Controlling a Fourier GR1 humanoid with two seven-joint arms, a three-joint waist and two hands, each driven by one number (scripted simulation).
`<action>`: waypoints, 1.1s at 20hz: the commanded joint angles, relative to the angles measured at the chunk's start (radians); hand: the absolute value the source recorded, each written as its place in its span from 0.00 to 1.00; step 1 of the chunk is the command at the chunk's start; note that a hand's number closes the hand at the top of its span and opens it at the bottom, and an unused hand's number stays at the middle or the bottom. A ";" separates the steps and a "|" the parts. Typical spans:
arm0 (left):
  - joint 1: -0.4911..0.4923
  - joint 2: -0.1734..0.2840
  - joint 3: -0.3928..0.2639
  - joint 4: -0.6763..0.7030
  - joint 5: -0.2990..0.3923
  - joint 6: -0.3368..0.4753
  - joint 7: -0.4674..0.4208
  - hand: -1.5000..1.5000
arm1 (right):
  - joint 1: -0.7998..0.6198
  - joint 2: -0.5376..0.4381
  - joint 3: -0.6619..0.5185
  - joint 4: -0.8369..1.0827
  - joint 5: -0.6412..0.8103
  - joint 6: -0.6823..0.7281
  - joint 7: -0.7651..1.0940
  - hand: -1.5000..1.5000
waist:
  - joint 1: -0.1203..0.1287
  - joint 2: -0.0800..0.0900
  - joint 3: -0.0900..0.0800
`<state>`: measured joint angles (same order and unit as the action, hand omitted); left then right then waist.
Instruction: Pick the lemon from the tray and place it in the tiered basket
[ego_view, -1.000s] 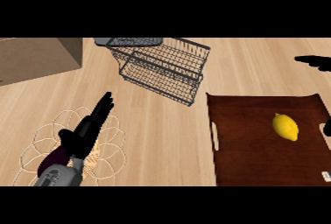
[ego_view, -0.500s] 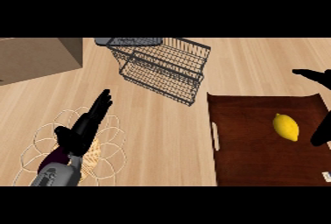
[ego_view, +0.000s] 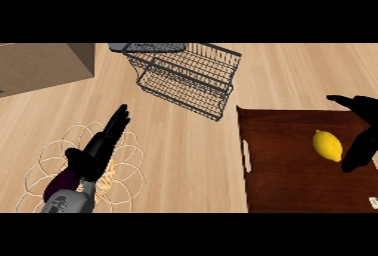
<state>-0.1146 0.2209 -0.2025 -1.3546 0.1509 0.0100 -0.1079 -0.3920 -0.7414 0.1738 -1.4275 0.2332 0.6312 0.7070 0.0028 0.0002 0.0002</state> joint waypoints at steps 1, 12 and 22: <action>-0.038 0.009 0.059 0.054 0.013 -0.059 0.001 0.50 | -0.003 0.077 -0.026 0.045 0.071 -0.010 -0.032 0.00 | 0.000 0.001 0.000; -0.003 -0.036 0.074 0.037 -0.058 -0.058 -0.016 0.50 | 0.169 0.082 -0.108 0.040 0.204 -0.025 -0.167 0.00 | -0.008 -0.001 0.000; -0.017 -0.076 0.106 0.018 -0.105 -0.077 0.019 0.50 | 0.069 0.175 -0.126 0.291 0.377 -0.043 -0.333 0.00 | 0.001 0.001 0.000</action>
<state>-0.1274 0.1658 -0.1014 -1.3450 0.0691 -0.0685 -0.0882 -0.3016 -0.5721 0.0640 -1.2287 0.5586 0.5964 0.4664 0.0025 0.0005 0.0001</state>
